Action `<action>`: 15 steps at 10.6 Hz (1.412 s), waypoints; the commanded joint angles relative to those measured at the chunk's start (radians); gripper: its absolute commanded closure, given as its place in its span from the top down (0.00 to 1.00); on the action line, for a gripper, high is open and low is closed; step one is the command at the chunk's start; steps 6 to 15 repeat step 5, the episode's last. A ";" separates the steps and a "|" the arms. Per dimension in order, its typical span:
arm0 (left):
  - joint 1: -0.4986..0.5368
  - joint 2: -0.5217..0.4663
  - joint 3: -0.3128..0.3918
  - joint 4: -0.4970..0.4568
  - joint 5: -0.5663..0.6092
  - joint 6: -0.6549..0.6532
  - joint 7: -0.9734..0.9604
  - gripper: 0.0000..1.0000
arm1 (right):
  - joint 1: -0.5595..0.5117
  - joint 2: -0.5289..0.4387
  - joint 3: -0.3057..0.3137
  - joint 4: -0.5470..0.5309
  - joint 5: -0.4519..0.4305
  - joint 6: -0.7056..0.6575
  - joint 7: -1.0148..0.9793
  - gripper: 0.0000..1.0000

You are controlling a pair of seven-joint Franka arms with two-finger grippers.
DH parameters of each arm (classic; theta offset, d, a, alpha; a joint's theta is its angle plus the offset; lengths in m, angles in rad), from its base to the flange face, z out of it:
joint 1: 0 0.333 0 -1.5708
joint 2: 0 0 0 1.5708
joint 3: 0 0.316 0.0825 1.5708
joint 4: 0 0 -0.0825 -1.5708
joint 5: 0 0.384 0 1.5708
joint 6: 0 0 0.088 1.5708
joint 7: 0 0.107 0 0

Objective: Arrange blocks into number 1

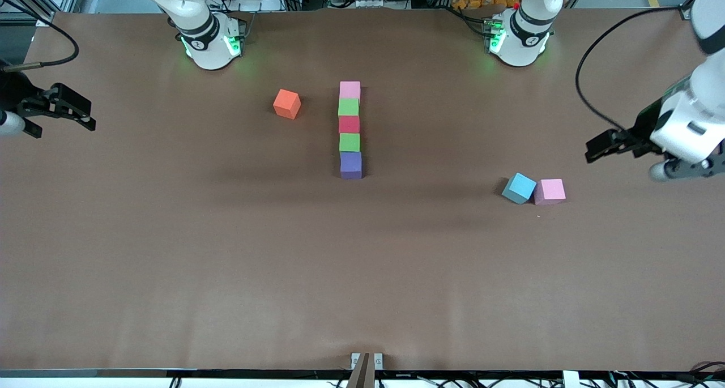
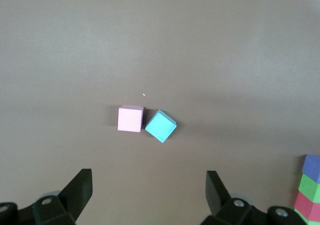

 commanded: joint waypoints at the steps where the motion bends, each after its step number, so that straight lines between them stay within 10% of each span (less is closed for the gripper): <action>1: 0.006 -0.084 -0.011 -0.020 0.026 -0.033 0.009 1.00 | -0.001 -0.002 0.007 0.013 -0.011 -0.022 -0.016 1.00; 15: 0.007 -0.094 -0.009 -0.005 0.026 -0.070 0.018 1.00 | -0.001 0.004 0.004 0.013 -0.007 0.001 -0.018 1.00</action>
